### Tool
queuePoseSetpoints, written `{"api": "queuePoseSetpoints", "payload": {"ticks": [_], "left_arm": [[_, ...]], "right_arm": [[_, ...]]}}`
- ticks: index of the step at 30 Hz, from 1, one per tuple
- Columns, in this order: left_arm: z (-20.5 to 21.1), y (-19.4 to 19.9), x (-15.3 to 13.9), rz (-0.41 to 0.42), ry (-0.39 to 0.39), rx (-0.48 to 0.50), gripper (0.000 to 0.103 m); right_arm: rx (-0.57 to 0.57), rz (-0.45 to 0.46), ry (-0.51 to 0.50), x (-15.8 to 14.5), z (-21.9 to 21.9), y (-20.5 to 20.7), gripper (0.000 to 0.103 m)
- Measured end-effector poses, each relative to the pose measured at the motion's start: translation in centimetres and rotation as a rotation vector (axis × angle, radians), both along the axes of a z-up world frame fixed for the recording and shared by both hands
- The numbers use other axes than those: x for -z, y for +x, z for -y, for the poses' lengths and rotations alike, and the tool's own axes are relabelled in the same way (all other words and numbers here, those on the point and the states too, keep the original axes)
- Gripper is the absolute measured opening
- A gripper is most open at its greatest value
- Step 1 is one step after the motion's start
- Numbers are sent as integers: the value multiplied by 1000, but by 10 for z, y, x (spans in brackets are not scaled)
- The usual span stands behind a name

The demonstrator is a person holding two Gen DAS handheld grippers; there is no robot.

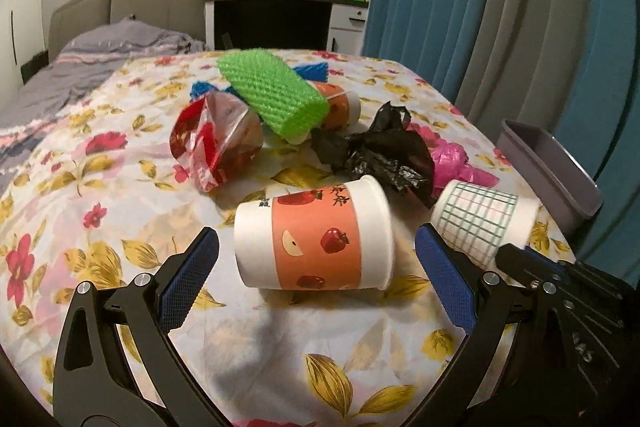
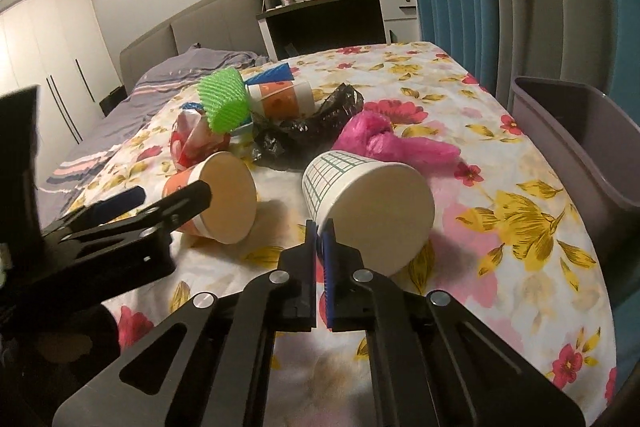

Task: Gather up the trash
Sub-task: 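Grasp the white grid-pattern cup with the right tool while the left tool grasps the orange apple cup, then carry the grid cup in the right tool and apple cup in the left tool to the grey bin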

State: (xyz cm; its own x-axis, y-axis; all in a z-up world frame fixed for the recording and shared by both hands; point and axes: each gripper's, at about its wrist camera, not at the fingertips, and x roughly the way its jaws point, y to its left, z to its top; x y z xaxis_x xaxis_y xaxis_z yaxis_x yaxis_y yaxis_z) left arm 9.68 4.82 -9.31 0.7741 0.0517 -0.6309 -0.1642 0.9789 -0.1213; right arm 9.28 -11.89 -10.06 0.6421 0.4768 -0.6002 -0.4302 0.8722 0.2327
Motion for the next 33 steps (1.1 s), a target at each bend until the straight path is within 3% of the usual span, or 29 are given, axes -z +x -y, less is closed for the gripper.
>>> {"api": "queuePoseSetpoints", "payload": {"ticks": [4,12,33], "left_arm": [[-9,5,7,-27,-50,-7,97],[-13,7,13,-51,-71,-4,80],[-13,-12,-12,54,-95,59,80]], "right_arm": [[-1,8,10,-3,3,-5,4],[-4,26,13,-9,9,-13,4],[7,67,19,-24,19,-26,4]]}}
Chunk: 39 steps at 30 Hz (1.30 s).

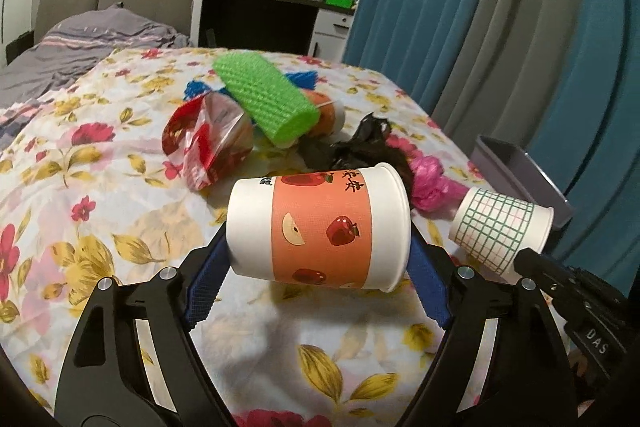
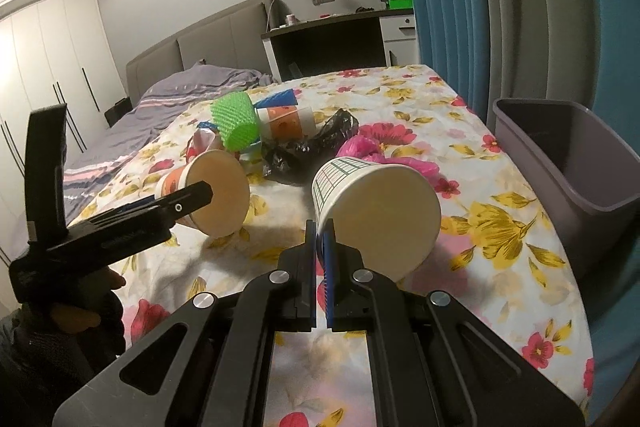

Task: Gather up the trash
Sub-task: 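Carry the grid cup in the right tool and apple cup in the left tool to the grey bin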

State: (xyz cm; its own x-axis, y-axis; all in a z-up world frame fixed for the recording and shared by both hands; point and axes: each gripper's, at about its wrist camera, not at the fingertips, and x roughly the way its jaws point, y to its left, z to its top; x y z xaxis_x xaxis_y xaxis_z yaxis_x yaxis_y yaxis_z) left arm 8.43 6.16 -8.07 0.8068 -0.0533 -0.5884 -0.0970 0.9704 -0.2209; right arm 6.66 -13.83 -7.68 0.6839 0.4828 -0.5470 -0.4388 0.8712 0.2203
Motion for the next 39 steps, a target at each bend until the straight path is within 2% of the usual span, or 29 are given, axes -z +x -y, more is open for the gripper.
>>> {"api": "queuePoseSetpoints", "payload": {"ticks": [12,20,24,32,39], "left_arm": [[15,-1,-15,33,8,44,80],[52,9,-42,88,8,132,80],[78,23,-55,113,-2,184,80],[142,69,-75,137,-28,298,80],[193,114,-75,124,-40,388,80]], "right_arm": [[32,41,-6,-13,19,-2,4],[132,108,-22,-37,61,9,4],[211,133,-45,-45,90,21,4],[316,96,-85,-39,140,64,4],[364,48,-103,-23,163,90,4]]}}
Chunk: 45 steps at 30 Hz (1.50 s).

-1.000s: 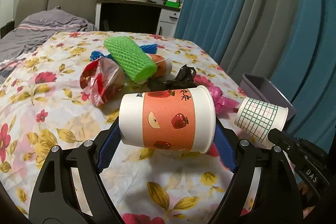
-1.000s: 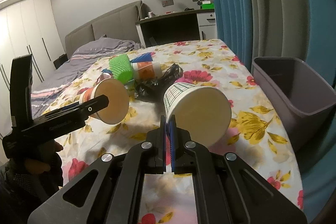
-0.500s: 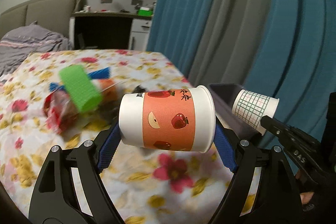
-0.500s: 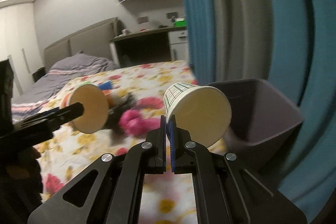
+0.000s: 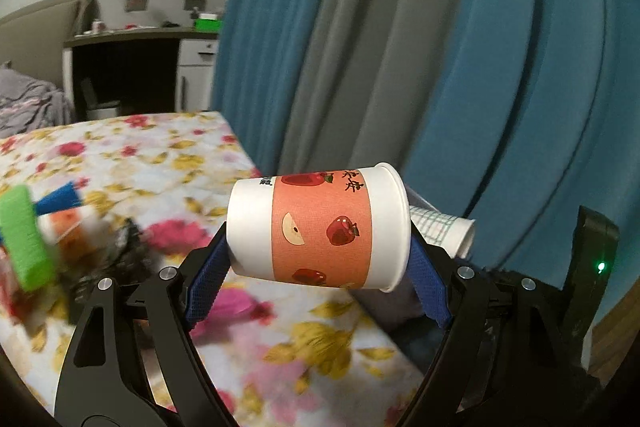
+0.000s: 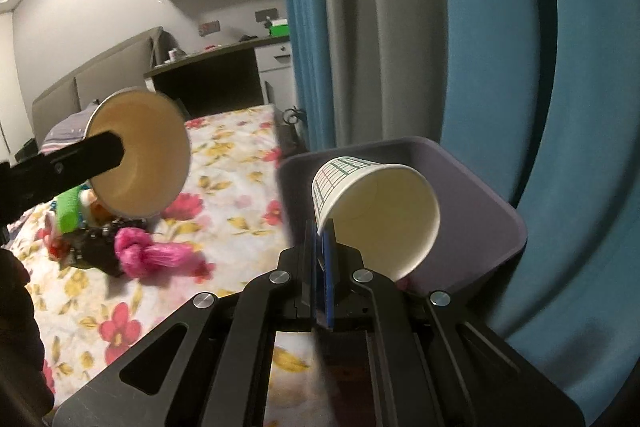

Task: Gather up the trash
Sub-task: 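Carry the grid cup in the right tool and apple cup in the left tool to the grey bin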

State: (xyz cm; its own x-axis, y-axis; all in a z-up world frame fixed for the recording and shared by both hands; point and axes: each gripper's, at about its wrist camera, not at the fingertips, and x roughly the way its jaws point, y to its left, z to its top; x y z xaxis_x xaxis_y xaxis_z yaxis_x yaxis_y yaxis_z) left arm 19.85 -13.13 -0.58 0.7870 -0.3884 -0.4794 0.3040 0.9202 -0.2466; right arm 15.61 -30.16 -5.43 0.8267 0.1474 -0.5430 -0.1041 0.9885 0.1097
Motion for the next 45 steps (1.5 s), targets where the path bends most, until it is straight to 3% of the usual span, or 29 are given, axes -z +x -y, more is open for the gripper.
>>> {"api": "queuePoseSetpoints", "payload": {"ticks": [15,45], "left_arm": [[60,55,36,-99,16,102,80],[97,101,73,-231,-33,162,80]], "right_arm": [[24,-73,26,28,26,23,4],[19,-128,82,46,46,33,5]]}}
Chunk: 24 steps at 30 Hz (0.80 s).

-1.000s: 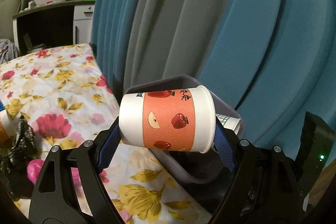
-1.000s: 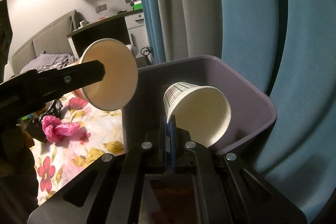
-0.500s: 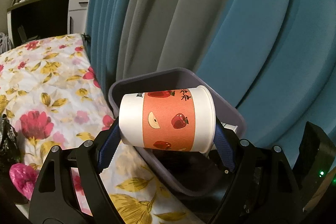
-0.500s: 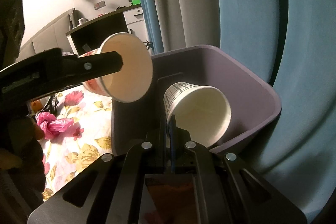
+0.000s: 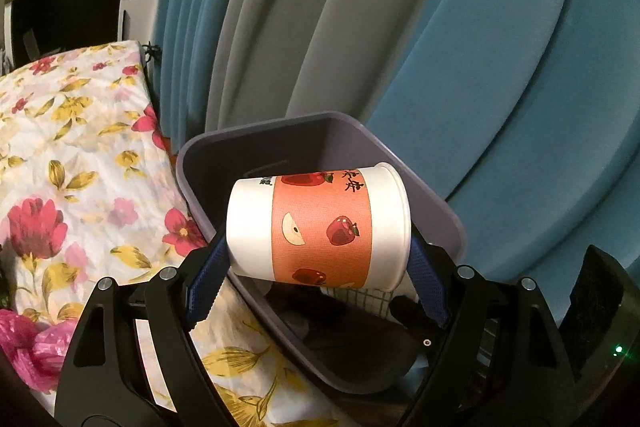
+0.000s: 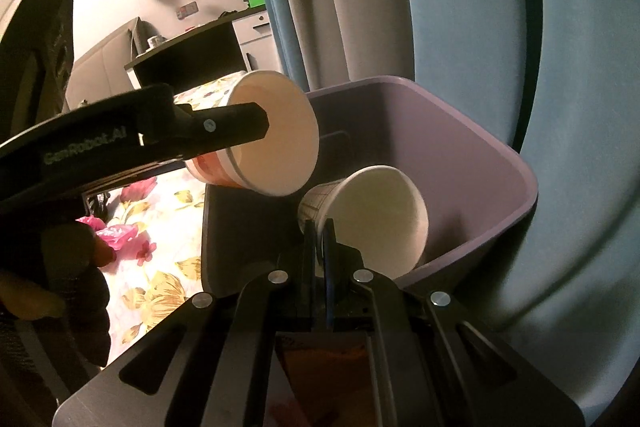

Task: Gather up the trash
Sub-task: 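Carry the grid cup in the right tool and apple cup in the left tool to the grey bin, then open both tools over the grey bin to drop the cups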

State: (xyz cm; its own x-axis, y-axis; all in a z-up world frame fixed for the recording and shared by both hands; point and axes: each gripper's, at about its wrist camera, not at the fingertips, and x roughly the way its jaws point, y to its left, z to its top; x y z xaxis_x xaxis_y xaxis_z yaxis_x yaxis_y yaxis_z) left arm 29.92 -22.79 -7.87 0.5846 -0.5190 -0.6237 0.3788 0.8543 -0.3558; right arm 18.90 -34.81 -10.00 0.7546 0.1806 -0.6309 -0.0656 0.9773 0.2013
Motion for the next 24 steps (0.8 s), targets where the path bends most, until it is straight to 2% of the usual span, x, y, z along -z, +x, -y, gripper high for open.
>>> {"api": "queuePoseSetpoints", "payload": {"ticks": [3,5,7,11,14,18,24], "left_arm": [[0,1,2,-11,-8,3,80],[1,2,3,-14,-10,4,80],[2,3,4,-20,-13,5,80],[5,3,5,-18,-10,21,80],[3,0,2,2,-8,13,86],[-8,-8,-7,41,-15,-38,94],[-35,-34,-22,95,-3,-117,96]], "right_arm": [[11,0,7,0,3,-2,7],[16,-2,12,1,5,-3,12],[23,0,10,0,6,-4,32],[42,11,6,-1,10,-8,38],[60,22,5,-4,14,-14,40],[104,56,-2,-10,21,-28,53],[154,128,-18,-26,20,-55,68]]}}
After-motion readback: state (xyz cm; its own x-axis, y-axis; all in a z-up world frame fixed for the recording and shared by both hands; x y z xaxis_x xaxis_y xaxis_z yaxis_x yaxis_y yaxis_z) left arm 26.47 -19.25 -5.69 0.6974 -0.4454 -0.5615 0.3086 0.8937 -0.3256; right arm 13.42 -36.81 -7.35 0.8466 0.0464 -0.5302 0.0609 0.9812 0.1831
